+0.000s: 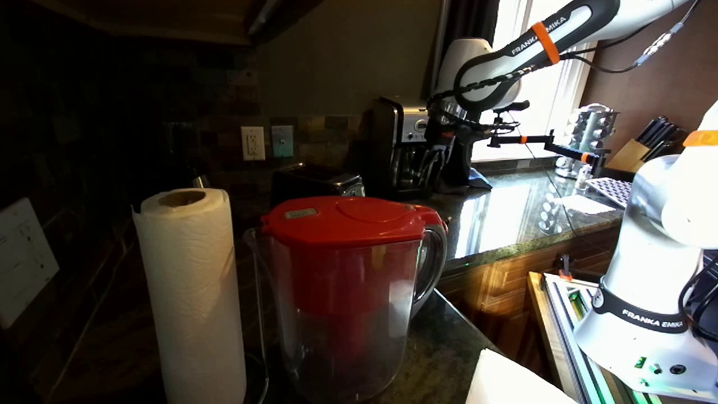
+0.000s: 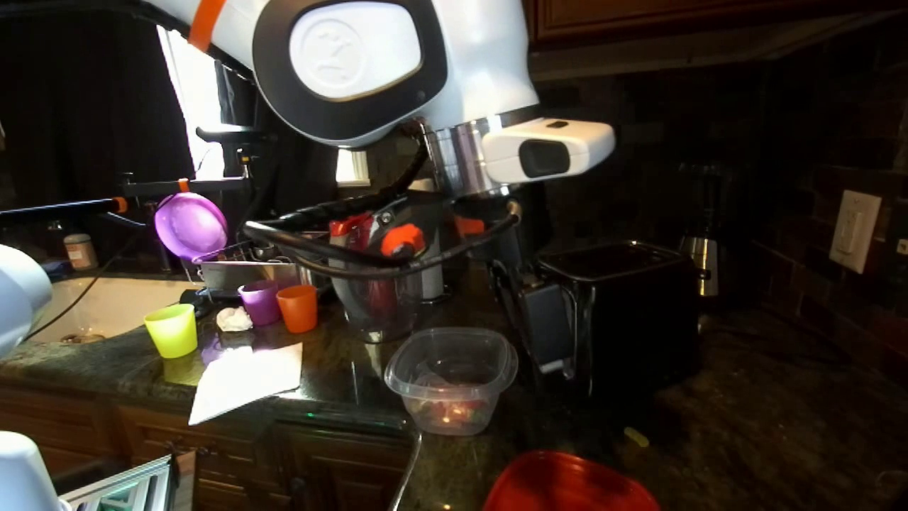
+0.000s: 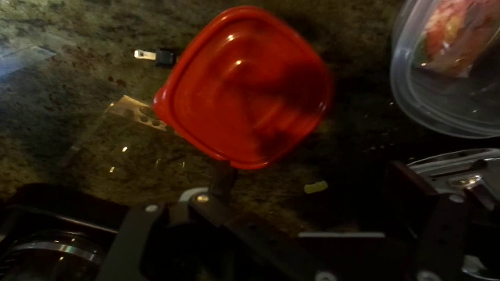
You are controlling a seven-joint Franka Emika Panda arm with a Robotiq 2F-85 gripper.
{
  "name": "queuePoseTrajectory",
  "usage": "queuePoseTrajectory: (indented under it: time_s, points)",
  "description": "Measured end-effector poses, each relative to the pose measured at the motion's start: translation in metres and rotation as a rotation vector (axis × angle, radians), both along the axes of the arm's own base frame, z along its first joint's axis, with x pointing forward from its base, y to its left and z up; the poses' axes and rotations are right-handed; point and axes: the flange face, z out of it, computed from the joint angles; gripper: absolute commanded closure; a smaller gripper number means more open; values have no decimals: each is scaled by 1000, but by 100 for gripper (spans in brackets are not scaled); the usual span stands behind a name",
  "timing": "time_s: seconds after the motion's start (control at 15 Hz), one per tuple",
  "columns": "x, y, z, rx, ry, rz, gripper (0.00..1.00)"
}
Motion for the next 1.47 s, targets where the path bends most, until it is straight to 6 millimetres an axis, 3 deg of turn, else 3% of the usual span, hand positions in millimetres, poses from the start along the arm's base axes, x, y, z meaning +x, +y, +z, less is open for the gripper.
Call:
queuePoseTrajectory:
  time_s: [0.33, 0.67, 1.0, 1.47]
  points:
    - [3, 62, 1, 57, 81, 25, 0]
    - [13, 105, -10, 56, 118, 30, 0]
    - [27, 126, -38, 92, 180, 53, 1]
    - [43, 137, -68, 117, 246, 80, 0]
